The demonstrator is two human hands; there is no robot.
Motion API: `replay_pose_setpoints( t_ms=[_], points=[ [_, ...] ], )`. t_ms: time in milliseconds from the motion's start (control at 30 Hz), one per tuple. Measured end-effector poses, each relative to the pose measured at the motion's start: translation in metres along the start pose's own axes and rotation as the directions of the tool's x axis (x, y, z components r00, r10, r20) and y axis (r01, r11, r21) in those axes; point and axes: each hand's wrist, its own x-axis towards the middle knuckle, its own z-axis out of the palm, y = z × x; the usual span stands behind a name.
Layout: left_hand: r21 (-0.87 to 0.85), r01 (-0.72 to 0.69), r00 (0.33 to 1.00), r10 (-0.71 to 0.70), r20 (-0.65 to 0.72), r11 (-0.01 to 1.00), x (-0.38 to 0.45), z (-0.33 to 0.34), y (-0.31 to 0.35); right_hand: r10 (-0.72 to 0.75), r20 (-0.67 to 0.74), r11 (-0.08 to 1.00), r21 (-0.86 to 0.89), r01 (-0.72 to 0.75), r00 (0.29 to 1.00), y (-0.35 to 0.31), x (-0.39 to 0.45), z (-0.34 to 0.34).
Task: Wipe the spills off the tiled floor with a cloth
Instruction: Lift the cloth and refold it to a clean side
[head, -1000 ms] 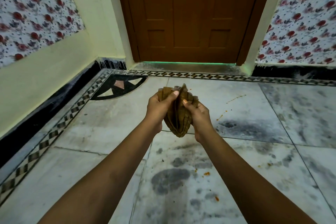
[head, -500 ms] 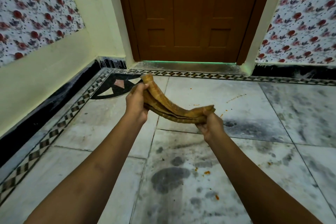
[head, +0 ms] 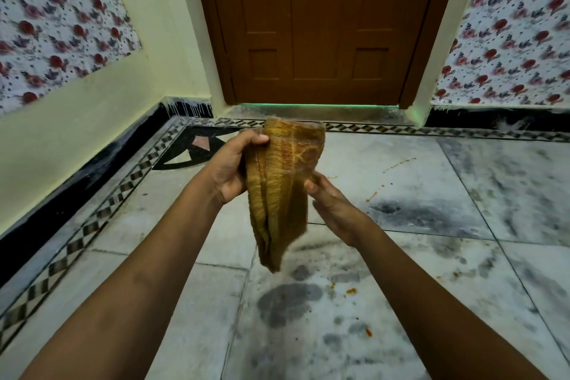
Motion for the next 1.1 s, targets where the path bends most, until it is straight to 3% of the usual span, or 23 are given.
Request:
replay_pose_setpoints(
  t_ms=[100, 300, 467, 600, 667, 833, 933, 1000, 1100],
  points=[
    [-0.002, 0.048, 0.999, -0.048, -0.025, 0.999, 0.001, -0.003, 0.001, 0.091, 0.108, 0.988, 0.111, -0.103, 0.990, 0.005, -0.004, 0.004],
    [-0.052, 0.213, 0.948, -0.220, -0.231, 0.976, 0.006, -0.013, -0.014, 0.088, 0.009, 0.980, 0.181, -0.088, 0.996, -0.006, -0.007, 0.009],
    [0.141, 0.399, 0.914, -0.381, -0.137, 0.906, -0.004, -0.019, -0.055, 0.081, -0.131, 0.974, 0.221, -0.050, 0.988, -0.024, -0.005, 0.015],
    [-0.014, 0.349, 0.935, -0.350, -0.062, 0.937, -0.004, -0.024, -0.068, 0.068, -0.201, 0.957, 0.291, -0.007, 0.977, -0.034, -0.002, 0.018],
    [0.039, 0.253, 0.965, -0.249, -0.083, 0.967, -0.002, -0.026, -0.065, 0.063, -0.182, 0.945, 0.326, 0.000, 0.981, -0.035, 0.000, 0.016],
    [0.360, 0.096, 0.971, -0.007, -0.240, 0.928, 0.000, -0.025, -0.059, 0.158, -0.194, 0.987, 0.031, -0.155, 0.968, -0.028, 0.002, 0.006],
    [0.444, 0.124, 0.984, -0.052, -0.171, 0.887, 0.000, -0.024, -0.057, 0.148, -0.310, 0.989, 0.037, -0.143, 0.939, -0.023, 0.000, 0.001],
    [0.507, 0.160, 0.986, -0.119, -0.114, 0.847, -0.001, -0.025, -0.056, 0.081, -0.374, 0.993, -0.055, -0.109, 0.924, -0.022, -0.001, -0.002],
    [0.635, 0.195, 0.975, -0.218, -0.044, 0.748, -0.003, -0.028, -0.055, -0.036, -0.295, 0.975, -0.219, -0.031, 0.955, -0.025, -0.005, -0.009]
  ],
)
